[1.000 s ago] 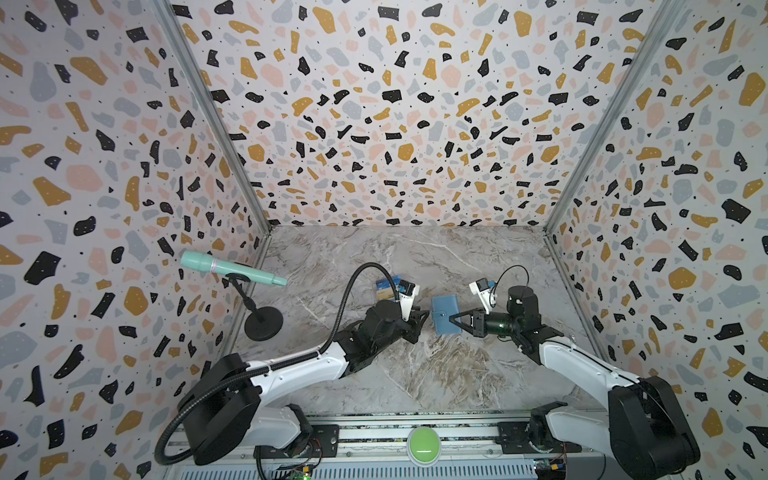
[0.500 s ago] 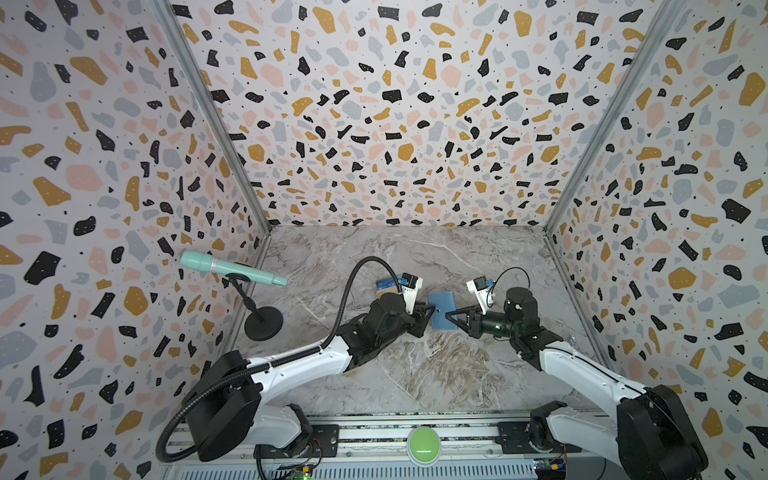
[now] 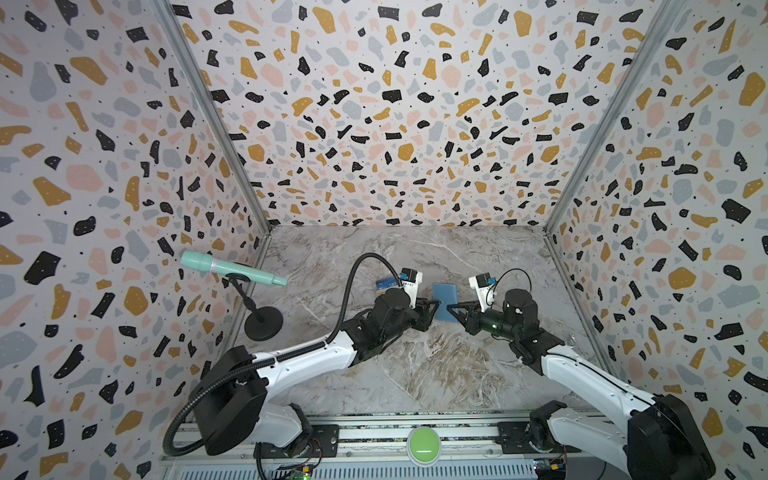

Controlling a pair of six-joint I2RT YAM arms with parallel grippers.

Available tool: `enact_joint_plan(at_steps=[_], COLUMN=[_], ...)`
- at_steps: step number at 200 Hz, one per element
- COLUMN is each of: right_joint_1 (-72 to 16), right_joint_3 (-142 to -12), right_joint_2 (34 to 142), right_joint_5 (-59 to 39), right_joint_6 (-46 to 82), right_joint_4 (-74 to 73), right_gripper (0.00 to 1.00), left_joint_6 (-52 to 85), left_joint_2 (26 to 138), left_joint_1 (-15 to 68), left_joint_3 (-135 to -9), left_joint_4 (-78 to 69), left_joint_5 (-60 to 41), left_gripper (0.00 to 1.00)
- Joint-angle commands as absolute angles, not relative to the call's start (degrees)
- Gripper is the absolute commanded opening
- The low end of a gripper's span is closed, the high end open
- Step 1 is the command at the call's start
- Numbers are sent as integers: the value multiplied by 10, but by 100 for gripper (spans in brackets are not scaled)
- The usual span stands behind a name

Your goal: Take the credit cards out of the card holder

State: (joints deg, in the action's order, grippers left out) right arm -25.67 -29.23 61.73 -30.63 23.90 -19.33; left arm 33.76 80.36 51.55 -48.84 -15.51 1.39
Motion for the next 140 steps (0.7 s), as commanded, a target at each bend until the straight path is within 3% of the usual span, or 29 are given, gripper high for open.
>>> enact_joint_plan(at_steps=[1,140], right_joint_1=[-267,-294], right_joint_3=[-319,-328], right_joint_2=[600,599], right_joint_5=[-278,-260], right_joint_6=[223,201], right_joint_4=[-192,-208], right_gripper=[0,0], left_joint_6=[342,349], left_joint_2=[815,875], left_joint_1=[520,520], left_joint_3=[-512,-577], left_joint_4=[-160,-88], left_joint_5=[7,10], left_gripper=[38,35])
